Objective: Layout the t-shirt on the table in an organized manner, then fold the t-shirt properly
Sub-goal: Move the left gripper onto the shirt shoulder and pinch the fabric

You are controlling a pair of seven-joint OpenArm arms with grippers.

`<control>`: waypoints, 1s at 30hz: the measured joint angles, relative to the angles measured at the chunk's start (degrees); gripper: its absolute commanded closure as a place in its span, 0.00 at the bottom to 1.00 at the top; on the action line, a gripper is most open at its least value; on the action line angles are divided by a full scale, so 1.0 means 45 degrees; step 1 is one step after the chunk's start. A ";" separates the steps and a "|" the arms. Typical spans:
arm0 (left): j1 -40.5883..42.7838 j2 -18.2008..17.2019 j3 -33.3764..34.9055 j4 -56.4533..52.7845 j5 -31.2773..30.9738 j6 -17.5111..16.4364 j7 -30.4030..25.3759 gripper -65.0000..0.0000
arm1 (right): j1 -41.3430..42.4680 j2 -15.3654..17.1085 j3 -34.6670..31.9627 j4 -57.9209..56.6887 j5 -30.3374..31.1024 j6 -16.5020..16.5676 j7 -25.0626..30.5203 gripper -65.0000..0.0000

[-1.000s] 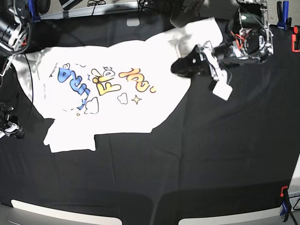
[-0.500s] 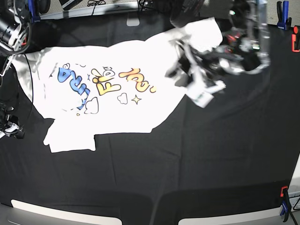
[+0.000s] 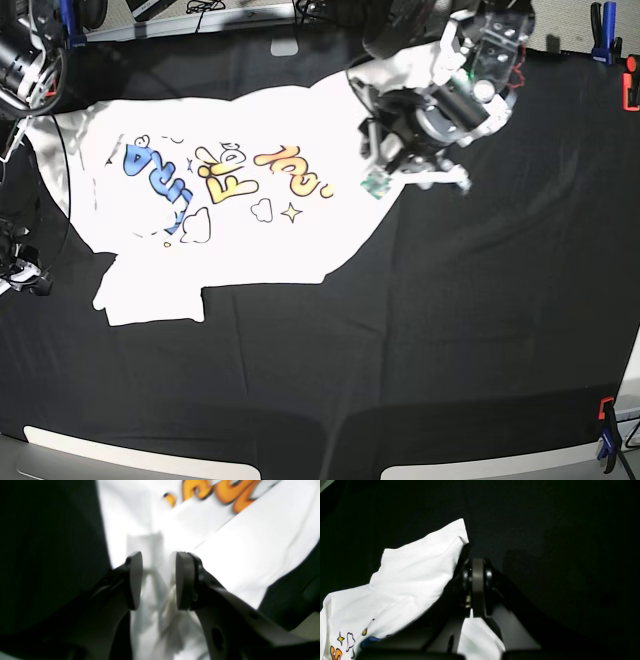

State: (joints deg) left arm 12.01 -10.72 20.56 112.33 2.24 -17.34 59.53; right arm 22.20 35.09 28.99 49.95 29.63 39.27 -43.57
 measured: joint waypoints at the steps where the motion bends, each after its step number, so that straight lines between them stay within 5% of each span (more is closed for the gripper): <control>1: 0.0005 -0.0107 0.0000 -0.0005 0.0034 0.0277 0.0330 0.69 | 0.0000 -0.0005 0.0000 0.0000 0.0000 0.0000 0.0005 1.00; 5: 0.0000 -0.0301 -0.0010 -0.0005 -0.0063 0.0821 0.0772 0.69 | 0.0000 -0.0005 0.0000 0.0000 0.0000 0.0000 0.0000 1.00; 13: 0.0000 -0.0301 0.0005 0.0000 -0.3327 0.0845 0.0665 0.69 | 0.0000 -0.0005 0.0000 0.0000 0.0000 0.0000 0.0000 1.00; 22: 0.0000 -0.0301 0.0005 0.0000 -0.1729 0.0850 0.0345 0.69 | 0.0000 -0.0005 0.0000 0.0000 0.0000 0.0000 0.0000 1.00; 30: 0.0000 -0.0301 0.0000 0.0000 -0.1666 0.1141 0.0340 0.69 | 0.0000 -0.0005 0.0000 0.0000 0.0000 0.0000 0.0000 1.00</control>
State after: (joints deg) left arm 12.01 -12.08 20.56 112.33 -5.26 -12.21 61.06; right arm 22.20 35.07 28.99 49.95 29.63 39.27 -43.57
